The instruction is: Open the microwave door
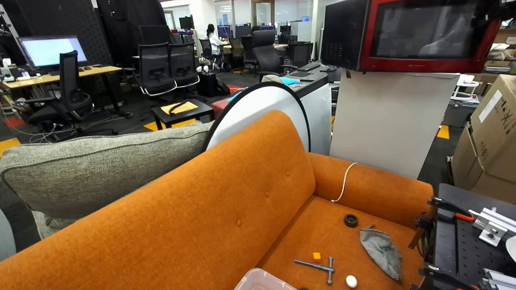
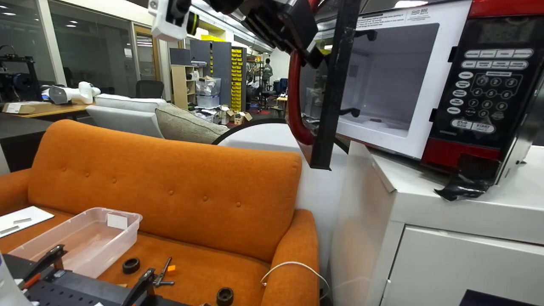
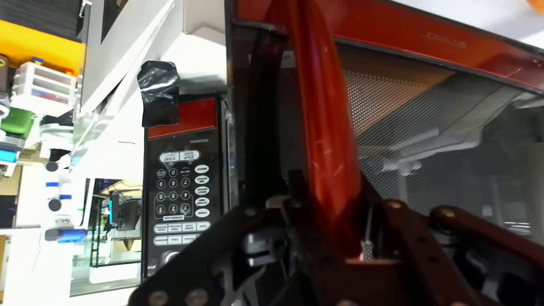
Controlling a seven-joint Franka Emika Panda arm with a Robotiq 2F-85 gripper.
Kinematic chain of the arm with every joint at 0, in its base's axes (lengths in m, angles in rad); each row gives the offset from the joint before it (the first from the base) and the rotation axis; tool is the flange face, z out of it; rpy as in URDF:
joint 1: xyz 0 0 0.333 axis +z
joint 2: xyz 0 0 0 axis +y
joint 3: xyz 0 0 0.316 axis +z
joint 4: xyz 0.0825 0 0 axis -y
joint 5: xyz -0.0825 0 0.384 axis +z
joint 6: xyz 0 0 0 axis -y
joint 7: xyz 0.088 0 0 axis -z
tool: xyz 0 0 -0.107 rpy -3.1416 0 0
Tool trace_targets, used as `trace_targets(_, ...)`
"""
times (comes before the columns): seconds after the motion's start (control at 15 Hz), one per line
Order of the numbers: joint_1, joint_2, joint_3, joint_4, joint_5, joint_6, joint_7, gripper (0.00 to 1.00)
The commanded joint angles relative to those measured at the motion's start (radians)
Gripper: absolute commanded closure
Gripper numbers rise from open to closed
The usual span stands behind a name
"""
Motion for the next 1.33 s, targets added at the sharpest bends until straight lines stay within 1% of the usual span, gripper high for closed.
trace_targets(0.0,0.06,-0.106,-0.067,0.002,-0.038,-0.1,-0.062,0.45)
trace_targets(0.07,0.065,-0.128,-0.076,0.003,-0.045,-0.112,-0.068,0.44)
trace_targets(0.2,0.068,-0.162,-0.086,0.005,-0.058,-0.128,-0.069,0.32)
trace_targets(0.4,0.062,-0.195,-0.098,0.005,-0.076,-0.147,-0.069,0.1)
trace_targets(0.53,0.06,-0.201,-0.106,0.005,-0.084,-0.149,-0.066,0.01)
trace_targets(0.8,0.048,-0.199,-0.104,0.006,-0.082,-0.142,-0.043,0.0)
trace_targets(1.27,0.055,-0.195,-0.104,0.005,-0.08,-0.131,-0.04,0.0)
